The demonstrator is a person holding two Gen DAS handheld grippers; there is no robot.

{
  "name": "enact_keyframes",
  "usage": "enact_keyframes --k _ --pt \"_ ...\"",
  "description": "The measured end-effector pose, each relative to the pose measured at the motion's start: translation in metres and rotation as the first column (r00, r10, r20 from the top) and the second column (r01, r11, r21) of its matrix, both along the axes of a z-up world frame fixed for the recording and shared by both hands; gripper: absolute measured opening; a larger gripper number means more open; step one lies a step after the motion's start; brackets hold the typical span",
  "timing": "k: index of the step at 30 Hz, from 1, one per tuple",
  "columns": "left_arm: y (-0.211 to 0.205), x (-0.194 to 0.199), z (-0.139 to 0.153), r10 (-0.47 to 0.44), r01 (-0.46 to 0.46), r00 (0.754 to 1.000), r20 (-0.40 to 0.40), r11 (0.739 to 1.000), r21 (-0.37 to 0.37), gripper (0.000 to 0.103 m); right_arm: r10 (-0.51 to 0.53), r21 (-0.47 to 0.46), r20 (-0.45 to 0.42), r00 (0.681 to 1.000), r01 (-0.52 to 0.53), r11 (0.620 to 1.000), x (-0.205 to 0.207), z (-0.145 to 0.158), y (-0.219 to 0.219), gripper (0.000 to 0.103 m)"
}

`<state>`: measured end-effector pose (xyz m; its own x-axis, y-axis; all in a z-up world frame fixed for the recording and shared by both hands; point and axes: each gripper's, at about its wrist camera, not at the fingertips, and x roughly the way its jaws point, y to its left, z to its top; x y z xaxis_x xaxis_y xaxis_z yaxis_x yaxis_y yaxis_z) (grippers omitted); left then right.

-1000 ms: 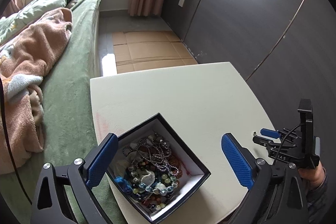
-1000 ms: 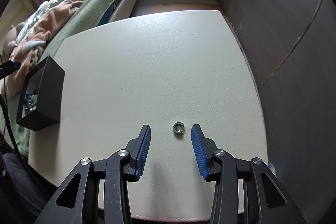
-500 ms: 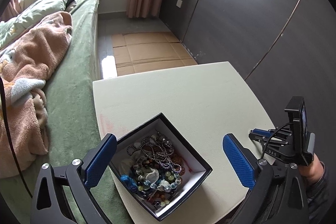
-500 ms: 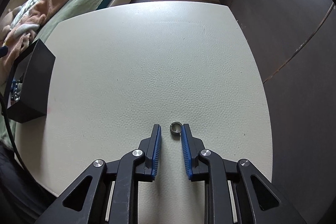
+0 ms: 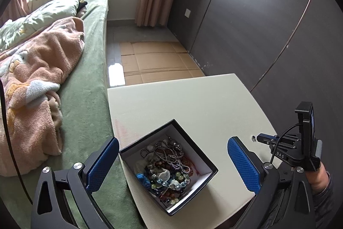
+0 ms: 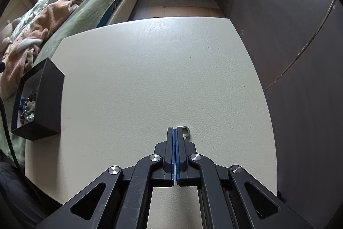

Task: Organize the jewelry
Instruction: 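Carry the silver ring with the right gripper into the black box and release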

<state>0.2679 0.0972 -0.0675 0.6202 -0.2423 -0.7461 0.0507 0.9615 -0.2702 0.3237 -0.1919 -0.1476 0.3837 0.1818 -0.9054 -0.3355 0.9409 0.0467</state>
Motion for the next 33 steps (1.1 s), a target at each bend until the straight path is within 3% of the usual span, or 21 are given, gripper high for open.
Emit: enact_keyframes --k 5,7,11,17,20,23,28,31,33 --pt "0.009 -0.004 -0.004 0.016 -0.016 1.0 -0.008 1.0 -0.003 0.101 -0.022 0.016 0.001 1.0 0.022 1.0 0.001 0.007 0.002 0.001" --pt "0.014 -0.005 -0.006 0.022 -0.022 1.0 -0.011 1.0 -0.007 0.101 -0.042 -0.011 -0.014 0.999 0.042 0.999 0.006 0.003 0.003 0.006" --pt "0.023 -0.008 -0.007 0.035 -0.035 0.999 -0.01 0.999 -0.012 0.101 -0.057 -0.053 -0.027 0.998 0.056 0.997 0.012 -0.008 0.003 0.032" --pt "0.03 -0.009 -0.008 0.045 -0.045 0.999 -0.012 0.999 -0.017 0.101 -0.037 -0.055 -0.068 0.997 0.033 0.998 0.015 -0.025 0.004 0.032" --pt "0.031 -0.008 -0.008 0.044 -0.044 0.999 -0.013 0.999 -0.019 0.101 -0.023 -0.042 -0.047 0.999 0.021 0.999 0.014 -0.026 0.005 0.031" --pt "0.032 -0.008 -0.008 0.047 -0.047 0.999 -0.011 0.999 -0.02 0.101 -0.023 -0.045 -0.047 0.999 0.021 0.999 0.013 -0.026 0.002 0.014" --pt "0.031 -0.01 -0.002 0.045 -0.045 0.999 0.002 0.999 -0.023 0.101 -0.014 -0.047 -0.047 0.999 0.012 0.999 0.01 -0.019 0.007 0.014" --pt "0.03 -0.011 0.0 0.042 -0.042 0.999 0.004 0.999 -0.022 0.101 -0.005 0.002 -0.015 1.0 0.005 1.0 0.005 0.0 0.011 0.014" --pt "0.03 -0.012 0.0 0.04 -0.04 0.999 0.003 0.999 -0.015 0.101 0.004 0.108 -0.02 1.0 -0.002 0.994 0.001 0.015 0.01 0.014"
